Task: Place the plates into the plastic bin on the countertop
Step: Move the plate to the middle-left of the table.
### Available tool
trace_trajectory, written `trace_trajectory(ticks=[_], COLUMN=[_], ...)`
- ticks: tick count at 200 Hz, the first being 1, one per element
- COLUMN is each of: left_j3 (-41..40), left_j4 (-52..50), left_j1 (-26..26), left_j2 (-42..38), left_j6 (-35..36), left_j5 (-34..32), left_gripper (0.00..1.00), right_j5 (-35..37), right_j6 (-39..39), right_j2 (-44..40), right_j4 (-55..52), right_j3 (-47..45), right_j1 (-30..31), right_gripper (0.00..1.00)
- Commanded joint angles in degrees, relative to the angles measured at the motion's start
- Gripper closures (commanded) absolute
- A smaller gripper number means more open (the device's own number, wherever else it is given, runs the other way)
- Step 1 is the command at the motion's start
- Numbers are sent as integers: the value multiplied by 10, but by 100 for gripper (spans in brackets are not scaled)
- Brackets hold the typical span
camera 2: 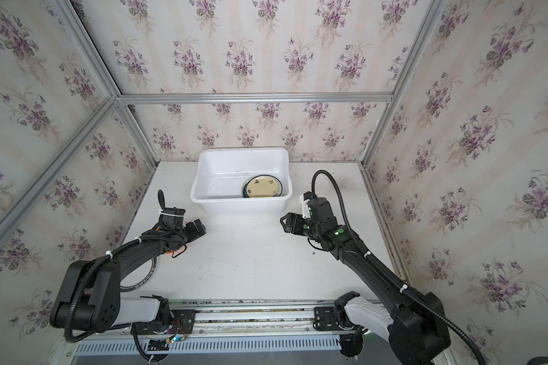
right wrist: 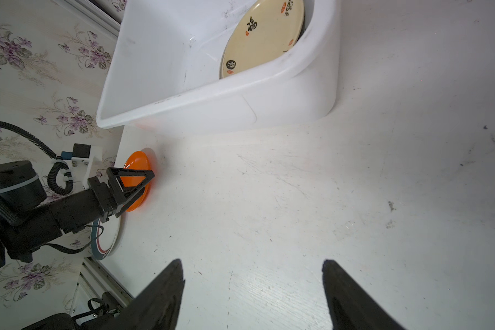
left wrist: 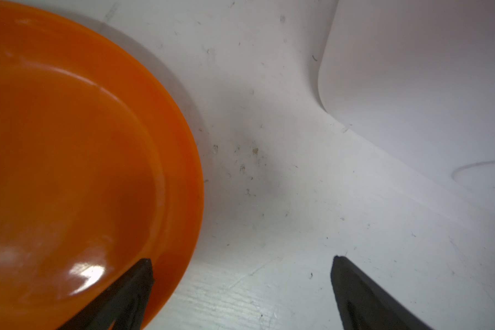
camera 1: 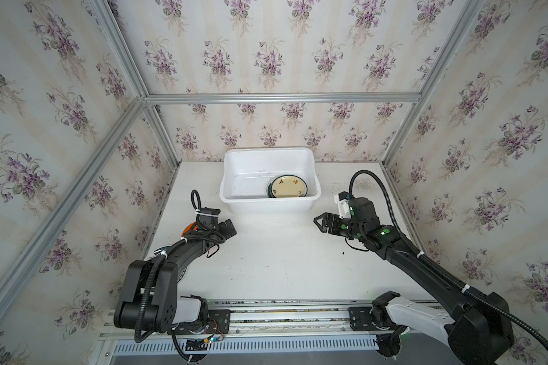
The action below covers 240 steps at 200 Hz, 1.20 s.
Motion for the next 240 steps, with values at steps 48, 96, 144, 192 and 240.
trace_trajectory(ticks=[48,96,144,192,240], left_j3=[-17,-40,-39,-43,-28], left_j4=[19,26,33,5,-59], left_j1=[-36,-82,-153,-154,-60], left_j2=[-4,-27,-47,-114,-157], left_j6=[-14,-35,-57,-59,-39], left_j5=[49,54,57,11,-31], left_gripper=[1,1,1,1,1], right_j5=[11,10,11,13,14], right_j6=[-9,-8,-7,-9,-15], right_j2=[8,12,11,-3,-13], right_j4=[7,10,9,1,-9], right_j3=[-1,-3,-2,0,-2], right_j1=[-1,-1,-2,-2,-2], right_gripper=[21,21,21,21,21])
